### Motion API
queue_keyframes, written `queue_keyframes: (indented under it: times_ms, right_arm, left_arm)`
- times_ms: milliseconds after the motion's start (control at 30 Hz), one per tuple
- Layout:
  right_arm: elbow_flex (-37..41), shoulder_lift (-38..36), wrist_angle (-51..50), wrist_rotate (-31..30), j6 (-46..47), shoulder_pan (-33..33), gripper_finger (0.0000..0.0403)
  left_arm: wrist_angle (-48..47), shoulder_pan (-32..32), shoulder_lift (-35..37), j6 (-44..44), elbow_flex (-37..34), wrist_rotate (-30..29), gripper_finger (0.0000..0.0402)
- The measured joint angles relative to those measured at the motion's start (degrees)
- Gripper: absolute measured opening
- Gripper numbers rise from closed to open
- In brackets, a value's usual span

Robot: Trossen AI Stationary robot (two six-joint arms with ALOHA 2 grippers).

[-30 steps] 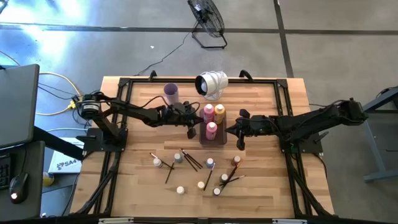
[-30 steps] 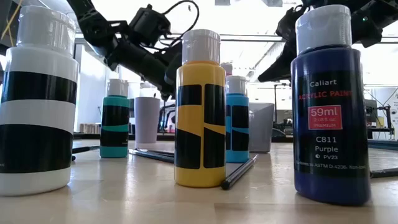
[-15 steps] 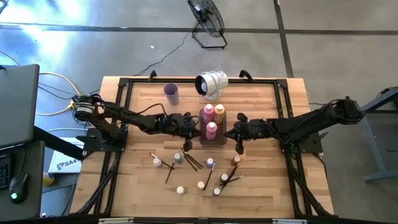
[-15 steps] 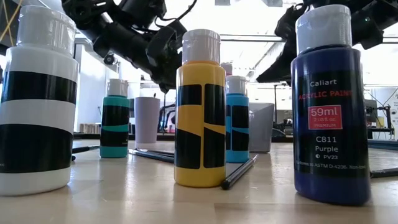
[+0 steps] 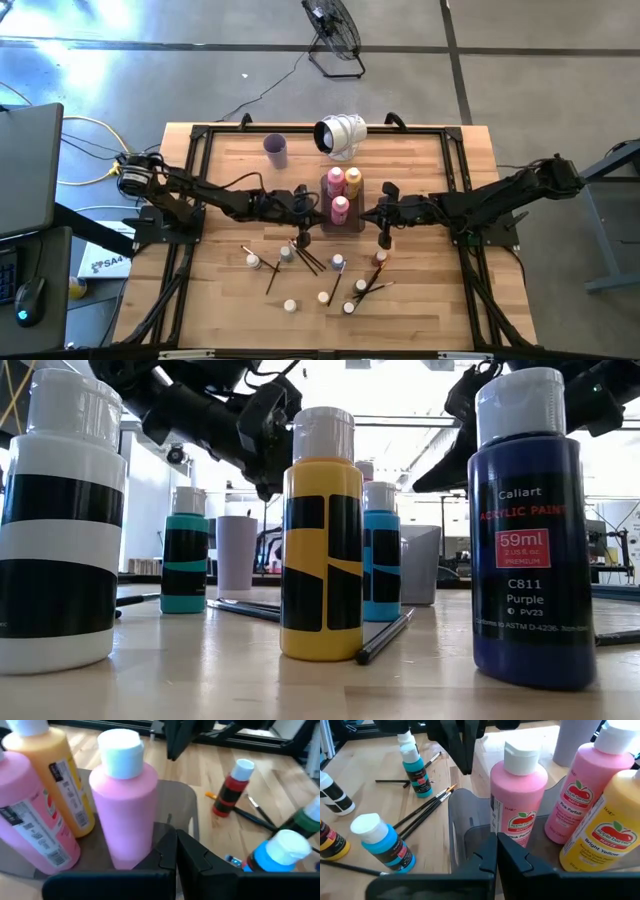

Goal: Pick & Place Paint Supplies
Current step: Adjust the paint bottles

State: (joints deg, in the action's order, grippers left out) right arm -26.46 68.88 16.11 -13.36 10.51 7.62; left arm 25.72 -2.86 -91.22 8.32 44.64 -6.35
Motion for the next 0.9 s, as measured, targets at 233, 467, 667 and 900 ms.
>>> queue_keyframes:
  times_ms: [233,467,667,900]
  right_arm:
    - [0.0,0.0,-0.43,0.37,-1.51,0.0,0.0002]
    - [0.0,0.0,-1.76,-0.18,-1.79,0.18,0.0002]
    - [0.0,-0.07,-2.18,-0.18,-3.11,0.27,0.0002]
    - [0.0,-0.09,-2.22,-0.2,-3.26,0.28,0.0002]
  left_arm:
    - [0.72,0.11,-5.15,2.0,2.44,-0.57,0.0]
    - [-1.0,0.18,-8.85,1.01,7.76,1.48,0.0]
    - [-5.35,0.18,-8.95,2.56,9.38,1.75,0.0]
    - [-5.77,0.18,-9.34,3.98,9.35,1.07,0.0]
